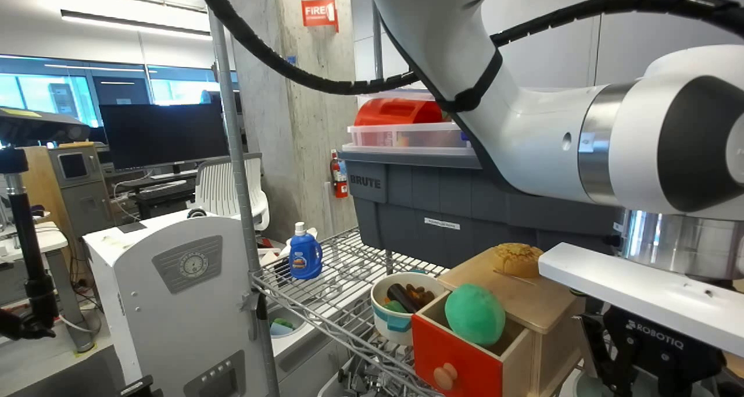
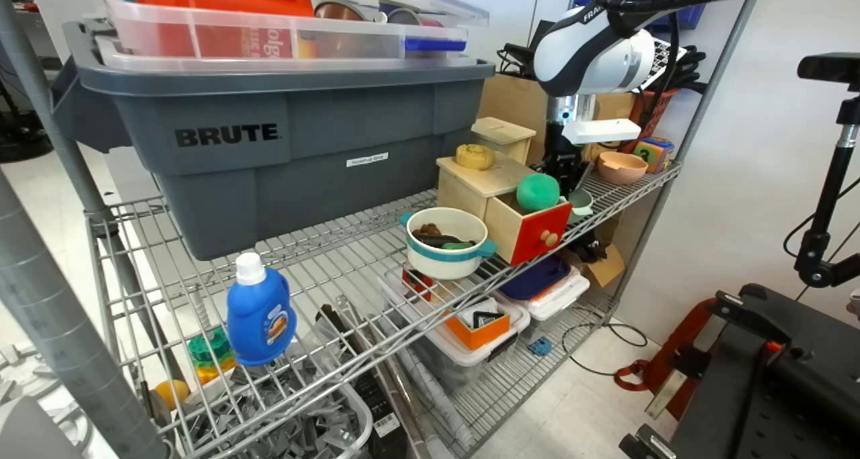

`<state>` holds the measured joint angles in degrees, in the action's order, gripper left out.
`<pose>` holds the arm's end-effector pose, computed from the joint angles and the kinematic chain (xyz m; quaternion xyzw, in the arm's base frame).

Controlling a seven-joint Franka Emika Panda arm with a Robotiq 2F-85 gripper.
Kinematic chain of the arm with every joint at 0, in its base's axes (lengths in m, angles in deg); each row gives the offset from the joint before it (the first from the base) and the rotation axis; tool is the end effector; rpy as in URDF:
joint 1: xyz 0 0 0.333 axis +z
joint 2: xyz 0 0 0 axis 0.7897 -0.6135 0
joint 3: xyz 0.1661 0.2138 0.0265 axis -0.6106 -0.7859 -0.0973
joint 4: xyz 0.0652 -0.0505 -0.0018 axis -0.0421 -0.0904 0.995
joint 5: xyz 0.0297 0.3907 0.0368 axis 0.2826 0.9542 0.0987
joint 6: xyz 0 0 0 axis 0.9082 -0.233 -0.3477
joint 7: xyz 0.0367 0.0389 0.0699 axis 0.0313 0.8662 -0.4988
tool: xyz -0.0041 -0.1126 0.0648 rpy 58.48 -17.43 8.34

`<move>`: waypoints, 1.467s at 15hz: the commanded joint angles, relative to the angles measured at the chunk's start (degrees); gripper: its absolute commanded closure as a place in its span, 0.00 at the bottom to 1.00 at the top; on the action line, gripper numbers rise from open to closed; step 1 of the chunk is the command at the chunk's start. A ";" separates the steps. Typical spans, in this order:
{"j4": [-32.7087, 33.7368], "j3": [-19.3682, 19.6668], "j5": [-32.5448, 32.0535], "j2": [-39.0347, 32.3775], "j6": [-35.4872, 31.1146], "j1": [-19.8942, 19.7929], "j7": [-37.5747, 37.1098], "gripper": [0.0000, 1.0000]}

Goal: Put the apple slice in the white pot.

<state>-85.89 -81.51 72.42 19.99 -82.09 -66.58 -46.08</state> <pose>0.6590 -0.2367 0.0591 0.9815 -0.1740 -0.0777 0.0183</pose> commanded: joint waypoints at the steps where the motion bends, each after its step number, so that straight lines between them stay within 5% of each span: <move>1: 1.53 -0.04 -0.77 -0.38 1.81 0.12 -0.87 0.92; 22: -13.30 -0.45 -1.22 13.73 -1.29 4.25 0.02 0.92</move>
<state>-95.36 -81.59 72.32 30.60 -82.32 -62.61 -46.04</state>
